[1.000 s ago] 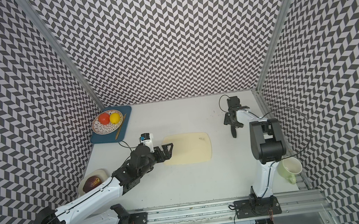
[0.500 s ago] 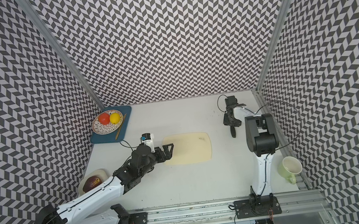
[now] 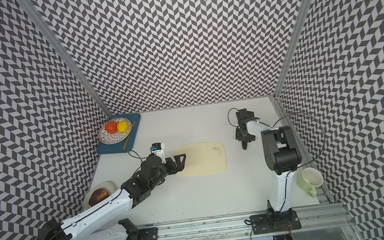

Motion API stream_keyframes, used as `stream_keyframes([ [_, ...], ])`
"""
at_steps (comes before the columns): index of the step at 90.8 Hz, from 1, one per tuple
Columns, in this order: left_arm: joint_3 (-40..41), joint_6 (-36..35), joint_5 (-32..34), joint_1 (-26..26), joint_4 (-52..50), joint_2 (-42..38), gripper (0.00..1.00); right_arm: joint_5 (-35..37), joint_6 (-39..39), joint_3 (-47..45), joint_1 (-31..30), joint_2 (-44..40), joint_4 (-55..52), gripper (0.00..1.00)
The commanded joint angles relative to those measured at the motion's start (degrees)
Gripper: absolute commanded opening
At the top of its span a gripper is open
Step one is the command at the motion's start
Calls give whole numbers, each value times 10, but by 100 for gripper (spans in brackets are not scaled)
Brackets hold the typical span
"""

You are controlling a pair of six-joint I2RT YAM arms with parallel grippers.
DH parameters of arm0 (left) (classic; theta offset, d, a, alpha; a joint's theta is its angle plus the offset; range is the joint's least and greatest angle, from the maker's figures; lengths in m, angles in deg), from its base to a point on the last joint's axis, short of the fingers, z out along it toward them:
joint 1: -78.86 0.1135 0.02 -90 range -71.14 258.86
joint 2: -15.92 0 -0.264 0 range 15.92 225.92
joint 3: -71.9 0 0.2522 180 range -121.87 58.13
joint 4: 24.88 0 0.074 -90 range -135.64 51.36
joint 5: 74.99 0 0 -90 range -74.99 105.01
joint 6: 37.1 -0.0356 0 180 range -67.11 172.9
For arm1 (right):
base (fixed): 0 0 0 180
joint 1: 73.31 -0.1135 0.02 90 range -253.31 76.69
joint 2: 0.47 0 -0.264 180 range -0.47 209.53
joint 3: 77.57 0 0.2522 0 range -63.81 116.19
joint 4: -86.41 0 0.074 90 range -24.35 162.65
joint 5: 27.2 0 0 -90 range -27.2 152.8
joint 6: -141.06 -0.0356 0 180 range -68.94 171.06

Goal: Align the knife with the edge of the cutting board
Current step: Pick up the knife at the center of the board.

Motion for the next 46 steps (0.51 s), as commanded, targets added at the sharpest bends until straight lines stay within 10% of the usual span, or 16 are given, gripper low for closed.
stream_keyframes([
  [1, 3, 0, 2, -4, 4, -10, 100, -1, 3, -42, -12, -24, -31, 29],
  [46, 10, 0, 13, -6, 1, -28, 100, -27, 10, -30, -27, -19, -82, 38],
])
